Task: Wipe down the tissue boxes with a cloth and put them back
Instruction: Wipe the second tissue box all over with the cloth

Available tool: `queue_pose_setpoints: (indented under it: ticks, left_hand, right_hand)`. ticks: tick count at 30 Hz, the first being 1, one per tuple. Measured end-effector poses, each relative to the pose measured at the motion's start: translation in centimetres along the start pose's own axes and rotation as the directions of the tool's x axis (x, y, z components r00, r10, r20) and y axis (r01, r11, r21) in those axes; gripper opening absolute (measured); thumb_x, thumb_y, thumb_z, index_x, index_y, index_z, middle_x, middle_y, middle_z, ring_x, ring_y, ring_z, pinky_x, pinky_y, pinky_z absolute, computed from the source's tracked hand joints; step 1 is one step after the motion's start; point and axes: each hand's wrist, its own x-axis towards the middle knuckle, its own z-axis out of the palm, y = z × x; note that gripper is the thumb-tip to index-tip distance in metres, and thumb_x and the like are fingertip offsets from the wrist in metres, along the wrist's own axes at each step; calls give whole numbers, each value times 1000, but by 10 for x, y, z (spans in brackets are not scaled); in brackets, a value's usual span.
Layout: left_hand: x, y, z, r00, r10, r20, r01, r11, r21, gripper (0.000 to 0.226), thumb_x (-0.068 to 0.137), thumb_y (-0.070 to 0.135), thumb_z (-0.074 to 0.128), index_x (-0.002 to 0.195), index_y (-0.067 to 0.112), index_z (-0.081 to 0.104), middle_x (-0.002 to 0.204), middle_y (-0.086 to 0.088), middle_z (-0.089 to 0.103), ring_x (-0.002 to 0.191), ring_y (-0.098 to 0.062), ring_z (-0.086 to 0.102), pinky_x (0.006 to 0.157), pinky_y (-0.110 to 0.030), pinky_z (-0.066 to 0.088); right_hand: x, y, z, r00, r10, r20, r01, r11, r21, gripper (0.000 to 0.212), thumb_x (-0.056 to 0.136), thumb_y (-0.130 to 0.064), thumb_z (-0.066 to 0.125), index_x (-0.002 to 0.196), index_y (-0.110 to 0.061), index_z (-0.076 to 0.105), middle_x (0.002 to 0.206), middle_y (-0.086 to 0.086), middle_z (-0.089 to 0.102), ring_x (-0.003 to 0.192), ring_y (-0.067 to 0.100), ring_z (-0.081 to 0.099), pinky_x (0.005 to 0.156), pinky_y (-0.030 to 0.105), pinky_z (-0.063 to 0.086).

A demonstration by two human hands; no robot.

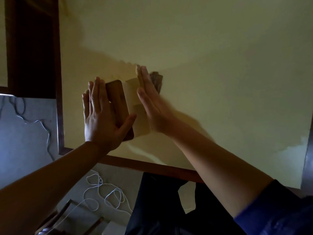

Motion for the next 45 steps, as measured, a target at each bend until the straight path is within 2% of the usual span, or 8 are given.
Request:
queue_pose_setpoints:
  ticks: [8, 16, 21, 26, 32, 38, 42, 45]
  left_hand:
    - [1, 0, 0, 1000, 15, 9, -15, 1000, -2, 118, 89, 84, 37, 163, 0, 2, 173, -14, 0, 160, -32, -5, 129, -55, -2]
    - [1, -1, 0, 998, 66, 13, -66, 998, 12, 117, 89, 81, 41, 163, -2, 5, 172, -17, 5, 160, -35, -1, 128, -59, 4]
    - [1, 0, 0, 998, 57, 17, -57, 998, 12, 117, 89, 82, 41, 163, -2, 5, 173, -17, 5, 160, -33, -1, 128, -57, 3]
    - [1, 0, 0, 998, 52, 18, -53, 998, 23, 117, 89, 84, 38, 163, -2, 5, 172, -17, 5, 160, -32, 0, 128, -57, 4]
    - [1, 1, -1, 998, 56, 4, -56, 998, 18, 116, 89, 83, 38, 163, -1, 6, 172, -17, 7, 161, -31, 1, 129, -54, 2]
    - [1, 0, 0, 998, 56, 5, -56, 998, 15, 117, 89, 83, 38, 163, -1, 5, 172, -17, 7, 161, -31, 1, 129, -53, 1]
    - [1, -2, 0, 998, 56, 12, -56, 998, 16, 118, 88, 84, 39, 163, -1, 5, 172, -17, 6, 160, -32, 0, 129, -56, 3]
    - [2, -2, 0, 998, 57, 18, -57, 998, 13, 119, 88, 85, 38, 163, -1, 4, 172, -17, 5, 160, -32, 0, 129, -55, 2]
  right_hand:
    - [-88, 21, 15, 997, 21, 74, -30, 992, 126, 84, 105, -65, 29, 168, -26, -12, 176, -10, -14, 164, 17, -2, 126, 64, 22]
    - [-66, 16, 15, 991, 121, 55, -130, 972, 198, 97, 95, -86, 23, 166, -32, -16, 174, -19, -17, 163, 10, -5, 129, 61, 18]
    - [-5, 2, 4, 999, 45, -4, -44, 987, 157, 96, 99, -79, 22, 167, -20, -11, 176, -2, -14, 163, 14, -10, 132, 54, 7]
    - [22, 3, -2, 1000, -15, -27, 16, 999, 43, 63, 113, -35, 17, 167, -9, -5, 176, 9, -12, 162, 23, -15, 131, 56, -2]
    - [-39, 17, 14, 1000, 9, -14, -7, 989, 150, 54, 106, -70, 20, 153, -69, -6, 177, -10, -8, 164, 21, 3, 127, 64, 20]
    - [-114, 27, 30, 996, 73, 47, -80, 980, 182, 81, 101, -78, 21, 165, -43, -14, 175, -14, -15, 164, 21, 0, 127, 63, 20]
    - [-114, 22, 30, 992, 108, 67, -120, 966, 227, 83, 95, -85, 27, 161, -56, -14, 178, -5, -6, 163, 28, 14, 120, 55, 42]
    - [-100, 23, 29, 995, 89, 46, -98, 960, 263, 83, 95, -85, 29, 160, -56, -14, 177, -12, -9, 163, 26, 15, 113, 63, 47]
